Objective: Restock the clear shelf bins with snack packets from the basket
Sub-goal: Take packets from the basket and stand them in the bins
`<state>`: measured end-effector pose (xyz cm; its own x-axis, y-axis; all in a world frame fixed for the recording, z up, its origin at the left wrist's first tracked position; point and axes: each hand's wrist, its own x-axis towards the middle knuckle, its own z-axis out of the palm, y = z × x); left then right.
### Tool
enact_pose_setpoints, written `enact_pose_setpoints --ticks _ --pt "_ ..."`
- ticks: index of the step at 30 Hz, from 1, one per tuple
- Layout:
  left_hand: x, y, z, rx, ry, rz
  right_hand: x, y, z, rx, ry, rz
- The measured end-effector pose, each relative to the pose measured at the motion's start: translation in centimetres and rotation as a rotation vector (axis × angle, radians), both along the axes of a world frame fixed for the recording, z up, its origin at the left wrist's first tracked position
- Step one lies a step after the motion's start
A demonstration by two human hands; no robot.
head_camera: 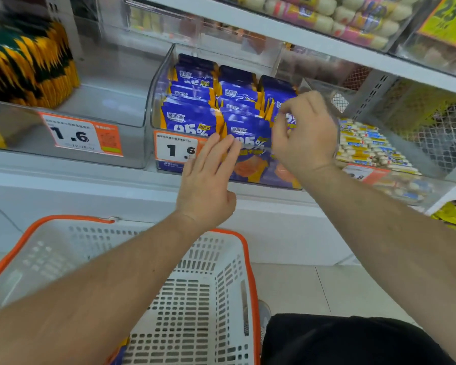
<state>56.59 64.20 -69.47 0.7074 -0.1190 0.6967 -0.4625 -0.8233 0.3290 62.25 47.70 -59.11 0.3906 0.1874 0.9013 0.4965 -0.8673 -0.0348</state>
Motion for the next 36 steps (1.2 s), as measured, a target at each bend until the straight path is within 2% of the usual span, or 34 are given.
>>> enact_pose_setpoints --ticks 2,5,7,9,11,13,16,18,22,24,26,31,34,36 --pt "-1.6 1.2 -1.7 -0.048 0.032 -0.014 -2.4 2.7 -1.2 -0.05 -0.04 0.2" --pt "-4.7 4.5 -6.2 -0.12 0.252 0.001 -5.0 7.3 -5.1 -0.045 0.151 0.375" --pt "-6.7 7.3 -8.9 -0.163 0.477 0.074 -5.8 10.0 -8.6 -0.025 0.405 0.382" --pt "-8.6 10.1 -10.8 -0.183 0.715 0.173 -6.0 12.4 -12.9 -0.109 0.785 0.35" --pt "-10.0 12.5 -12.3 -0.219 0.888 0.245 -6.3 14.4 -17.5 -0.222 1.1 0.276" --pt "-10.9 14.4 -13.5 -0.288 0.994 0.309 -7.2 16.3 -22.2 -0.227 1.346 0.199" --pt "-11.9 16.6 -14.9 -0.392 1.03 0.398 -9.0 18.3 -29.0 -0.096 1.729 0.052" --pt "-12.5 17.6 -15.4 -0.469 1.048 0.424 -10.5 19.0 -31.3 0.067 1.939 -0.003" --pt "-14.0 19.1 -16.5 -0.497 1.142 0.488 -12.0 19.6 -32.8 0.561 2.268 -0.061" --pt "-14.4 19.5 -16.8 -0.516 1.169 0.505 -12.1 20.1 -33.5 0.778 2.345 -0.066" --pt "-14.3 19.9 -17.2 -0.505 1.184 0.527 -12.1 20.6 -34.8 0.905 2.37 -0.086" --pt "-14.3 19.7 -17.3 -0.489 1.207 0.51 -11.8 20.3 -35.4 1.167 2.25 -0.116" --pt "-14.1 19.2 -16.8 -0.47 1.2 0.481 -11.7 19.7 -35.2 1.214 2.11 -0.158" --pt "-14.1 18.6 -16.1 -0.482 1.194 0.454 -11.5 18.9 -34.8 1.154 1.983 -0.256"
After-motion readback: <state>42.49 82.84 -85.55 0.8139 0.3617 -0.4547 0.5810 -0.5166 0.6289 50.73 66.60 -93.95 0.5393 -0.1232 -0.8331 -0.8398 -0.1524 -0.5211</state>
